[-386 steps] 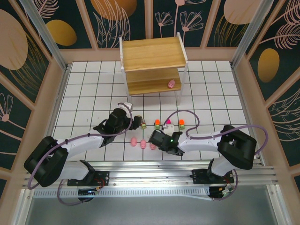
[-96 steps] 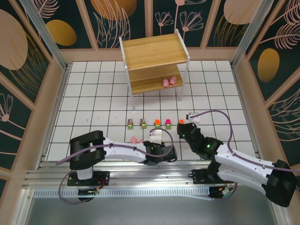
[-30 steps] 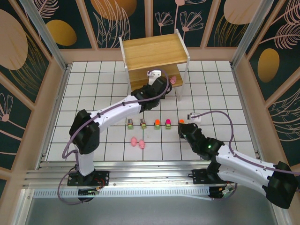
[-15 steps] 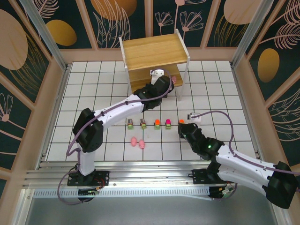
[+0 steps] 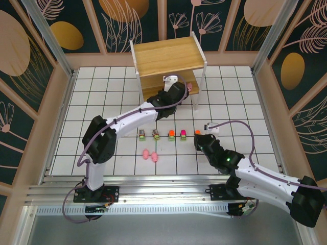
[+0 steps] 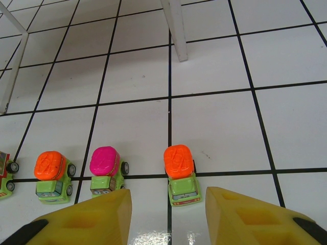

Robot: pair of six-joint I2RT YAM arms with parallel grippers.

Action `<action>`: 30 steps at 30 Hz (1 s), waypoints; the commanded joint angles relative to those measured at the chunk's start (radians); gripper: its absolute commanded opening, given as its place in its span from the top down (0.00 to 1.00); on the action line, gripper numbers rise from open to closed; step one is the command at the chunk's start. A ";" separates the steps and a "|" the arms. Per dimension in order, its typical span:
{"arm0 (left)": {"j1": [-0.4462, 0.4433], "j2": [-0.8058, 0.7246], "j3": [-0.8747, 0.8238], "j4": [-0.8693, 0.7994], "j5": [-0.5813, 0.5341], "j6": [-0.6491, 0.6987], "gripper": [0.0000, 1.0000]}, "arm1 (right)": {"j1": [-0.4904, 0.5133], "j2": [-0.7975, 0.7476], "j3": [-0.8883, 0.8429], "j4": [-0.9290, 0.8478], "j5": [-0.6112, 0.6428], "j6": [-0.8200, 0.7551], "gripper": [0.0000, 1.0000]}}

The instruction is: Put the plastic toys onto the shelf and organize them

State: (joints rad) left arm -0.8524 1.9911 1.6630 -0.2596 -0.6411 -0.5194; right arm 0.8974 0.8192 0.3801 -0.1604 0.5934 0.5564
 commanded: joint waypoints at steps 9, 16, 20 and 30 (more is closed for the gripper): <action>0.007 0.025 0.027 0.046 -0.027 0.024 0.70 | -0.005 0.013 -0.015 0.025 0.002 -0.007 0.57; 0.014 0.038 0.032 0.048 -0.034 0.025 0.66 | -0.006 0.014 -0.015 0.025 0.003 -0.007 0.57; 0.016 0.043 0.031 0.049 -0.034 0.027 0.63 | -0.006 0.013 -0.015 0.025 0.003 -0.006 0.57; 0.018 0.039 0.031 0.056 -0.027 0.030 0.59 | -0.006 0.011 -0.015 0.023 0.002 -0.006 0.57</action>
State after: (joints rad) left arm -0.8421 2.0174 1.6657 -0.2272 -0.6559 -0.5037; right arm 0.8974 0.8284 0.3798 -0.1596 0.5930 0.5564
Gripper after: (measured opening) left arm 0.408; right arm 0.433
